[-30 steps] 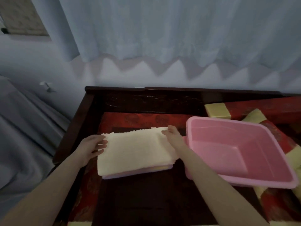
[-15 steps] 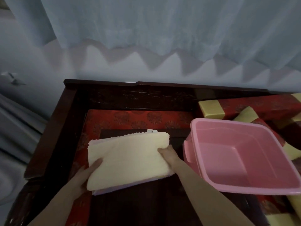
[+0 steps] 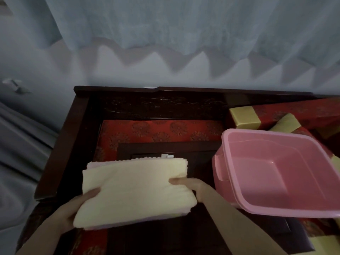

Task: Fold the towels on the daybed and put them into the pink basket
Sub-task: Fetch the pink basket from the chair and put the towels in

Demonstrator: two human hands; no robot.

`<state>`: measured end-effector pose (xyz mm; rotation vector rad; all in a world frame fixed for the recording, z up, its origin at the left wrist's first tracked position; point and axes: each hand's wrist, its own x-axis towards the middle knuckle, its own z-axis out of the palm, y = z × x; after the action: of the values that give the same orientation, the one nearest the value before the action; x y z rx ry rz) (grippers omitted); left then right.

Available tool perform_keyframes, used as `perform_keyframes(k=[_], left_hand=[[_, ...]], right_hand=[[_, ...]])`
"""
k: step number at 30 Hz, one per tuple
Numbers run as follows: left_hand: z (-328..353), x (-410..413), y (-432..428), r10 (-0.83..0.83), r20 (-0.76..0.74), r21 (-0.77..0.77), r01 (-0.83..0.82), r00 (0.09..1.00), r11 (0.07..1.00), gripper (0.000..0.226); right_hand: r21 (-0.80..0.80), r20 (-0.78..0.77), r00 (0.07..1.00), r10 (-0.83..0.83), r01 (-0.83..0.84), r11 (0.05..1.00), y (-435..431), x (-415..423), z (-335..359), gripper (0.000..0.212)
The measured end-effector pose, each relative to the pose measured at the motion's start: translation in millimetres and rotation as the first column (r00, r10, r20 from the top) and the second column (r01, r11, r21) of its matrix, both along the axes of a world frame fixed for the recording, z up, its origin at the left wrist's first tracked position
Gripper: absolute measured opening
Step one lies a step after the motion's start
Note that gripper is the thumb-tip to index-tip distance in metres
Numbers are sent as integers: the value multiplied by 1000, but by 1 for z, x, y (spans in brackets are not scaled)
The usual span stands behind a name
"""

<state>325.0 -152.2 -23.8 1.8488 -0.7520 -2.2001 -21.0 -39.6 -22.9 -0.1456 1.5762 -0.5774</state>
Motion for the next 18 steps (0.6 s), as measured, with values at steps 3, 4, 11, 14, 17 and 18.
perform_keyframes(k=[3, 4, 11, 14, 17, 18], left_hand=[[7, 9, 4, 5, -15, -20, -5, 1000, 1000, 50], [11, 10, 6, 12, -11, -50, -12, 1000, 999, 49], [83, -23, 9, -11, -30, -267, 2, 999, 964, 28], [139, -47, 8, -21, -82, -318, -6, 996, 948, 45], [188, -80, 17, -29, -147, -352, -25, 989, 936, 70], [203, -97, 25, -43, -174, -376, -26, 984, 926, 80]], right_hand=[[-46, 17, 998, -62, 63, 997, 4, 17, 3, 54], [-78, 10, 997, -83, 83, 993, 5, 22, 6, 54], [-297, -94, 990, -104, 72, 952, 2, 26, 65, 67], [-463, -165, 982, -96, 9, 886, 2, 0, 119, 49], [-558, -202, 973, -113, -19, 830, 19, -49, 178, 40], [-576, -213, 969, -125, -21, 817, 30, -71, 194, 39]])
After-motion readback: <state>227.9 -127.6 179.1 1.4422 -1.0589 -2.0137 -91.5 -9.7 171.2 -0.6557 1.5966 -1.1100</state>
